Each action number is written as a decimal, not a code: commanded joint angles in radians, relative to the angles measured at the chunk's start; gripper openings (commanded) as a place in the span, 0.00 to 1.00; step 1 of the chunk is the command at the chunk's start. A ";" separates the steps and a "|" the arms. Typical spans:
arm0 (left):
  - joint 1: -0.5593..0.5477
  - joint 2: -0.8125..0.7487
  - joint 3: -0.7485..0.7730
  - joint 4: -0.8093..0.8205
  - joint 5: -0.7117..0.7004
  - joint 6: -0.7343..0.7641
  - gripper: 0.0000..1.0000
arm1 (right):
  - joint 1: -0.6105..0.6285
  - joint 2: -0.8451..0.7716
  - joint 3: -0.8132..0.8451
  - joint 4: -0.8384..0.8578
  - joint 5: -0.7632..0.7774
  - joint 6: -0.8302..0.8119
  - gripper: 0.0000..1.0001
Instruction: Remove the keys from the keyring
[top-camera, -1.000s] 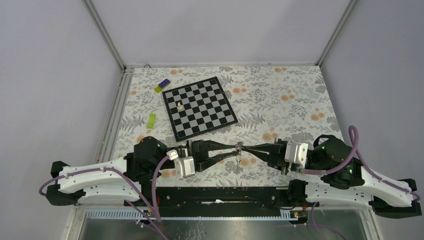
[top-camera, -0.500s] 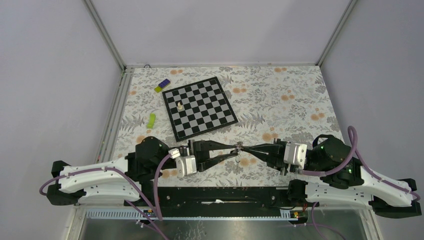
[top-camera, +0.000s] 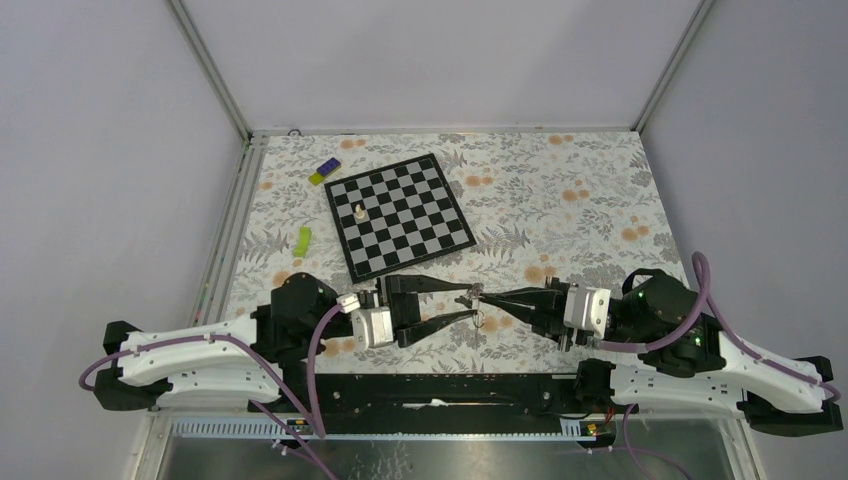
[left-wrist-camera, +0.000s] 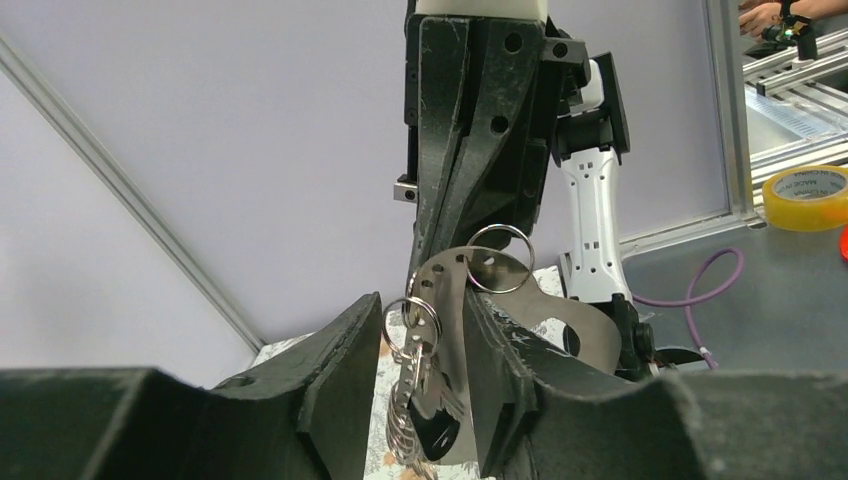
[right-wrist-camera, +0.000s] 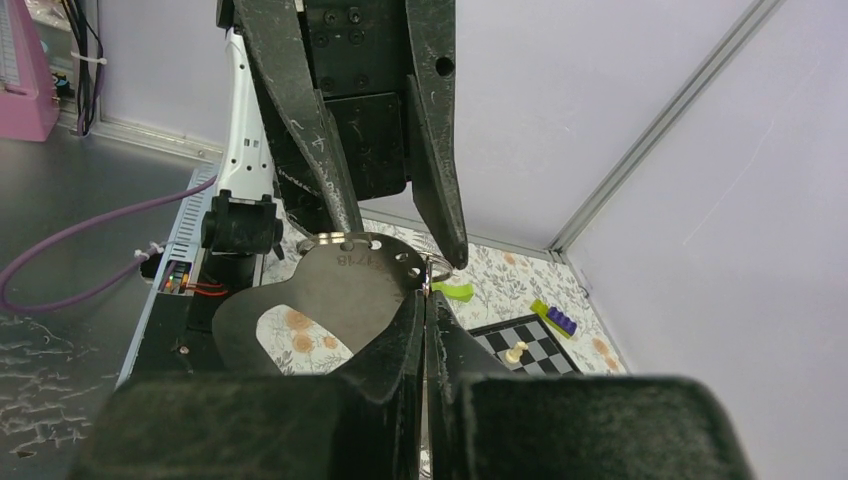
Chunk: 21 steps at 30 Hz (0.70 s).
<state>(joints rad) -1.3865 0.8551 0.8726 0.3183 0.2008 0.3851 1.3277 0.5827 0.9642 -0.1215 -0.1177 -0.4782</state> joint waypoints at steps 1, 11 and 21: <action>0.001 0.007 -0.011 0.081 -0.031 -0.021 0.41 | 0.001 0.015 0.029 0.065 -0.008 -0.009 0.00; 0.001 0.004 -0.022 0.095 -0.056 -0.020 0.41 | 0.001 0.020 0.027 0.085 -0.017 -0.005 0.00; 0.001 0.008 -0.005 0.056 -0.097 -0.006 0.39 | 0.001 0.018 0.026 0.085 -0.006 -0.013 0.00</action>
<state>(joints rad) -1.3865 0.8604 0.8566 0.3561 0.1509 0.3805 1.3277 0.5983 0.9642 -0.1184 -0.1211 -0.4820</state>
